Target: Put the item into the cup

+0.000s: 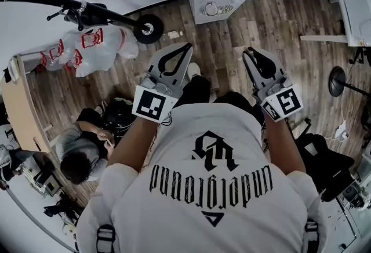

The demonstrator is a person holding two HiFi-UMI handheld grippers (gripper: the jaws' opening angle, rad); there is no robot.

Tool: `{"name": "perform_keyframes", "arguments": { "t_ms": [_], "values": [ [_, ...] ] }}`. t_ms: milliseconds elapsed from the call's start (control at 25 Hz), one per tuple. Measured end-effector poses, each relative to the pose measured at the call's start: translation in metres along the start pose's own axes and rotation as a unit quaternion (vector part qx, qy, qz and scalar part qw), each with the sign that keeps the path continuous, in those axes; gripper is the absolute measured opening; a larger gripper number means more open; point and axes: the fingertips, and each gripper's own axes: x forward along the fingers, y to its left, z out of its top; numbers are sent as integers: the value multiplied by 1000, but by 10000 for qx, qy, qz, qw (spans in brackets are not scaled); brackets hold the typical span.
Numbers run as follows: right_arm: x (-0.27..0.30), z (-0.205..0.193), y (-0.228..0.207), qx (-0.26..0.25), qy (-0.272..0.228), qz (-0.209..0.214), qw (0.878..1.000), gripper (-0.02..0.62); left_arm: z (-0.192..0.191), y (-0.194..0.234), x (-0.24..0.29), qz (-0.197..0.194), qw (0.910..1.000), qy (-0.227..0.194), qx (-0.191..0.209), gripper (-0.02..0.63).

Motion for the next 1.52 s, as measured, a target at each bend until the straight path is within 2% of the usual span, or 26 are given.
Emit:
{"name": "perform_keyframes", "arguments": {
  "t_ms": [400, 640, 1120, 1400, 1520],
  "values": [
    [67, -39, -25, 67, 389, -79, 9992, 61, -39, 59, 13, 28, 9998, 210, -31, 6],
    [109, -91, -55, -122, 780, 33, 9969, 62, -80, 80, 36, 89, 9993, 360, -74, 6],
    [198, -241, -134, 151, 1511, -42, 9884, 63, -221, 108, 105, 118, 9958, 791, -448, 8],
    [235, -325, -171, 162, 1988, 21, 9799, 64, -297, 125, 134, 448, 9897, 1044, -874, 8],
    [256, -351, -186, 134, 2090, 44, 9778, 64, -326, 131, 144, 449, 9894, 1100, -834, 8]
  ]
}}
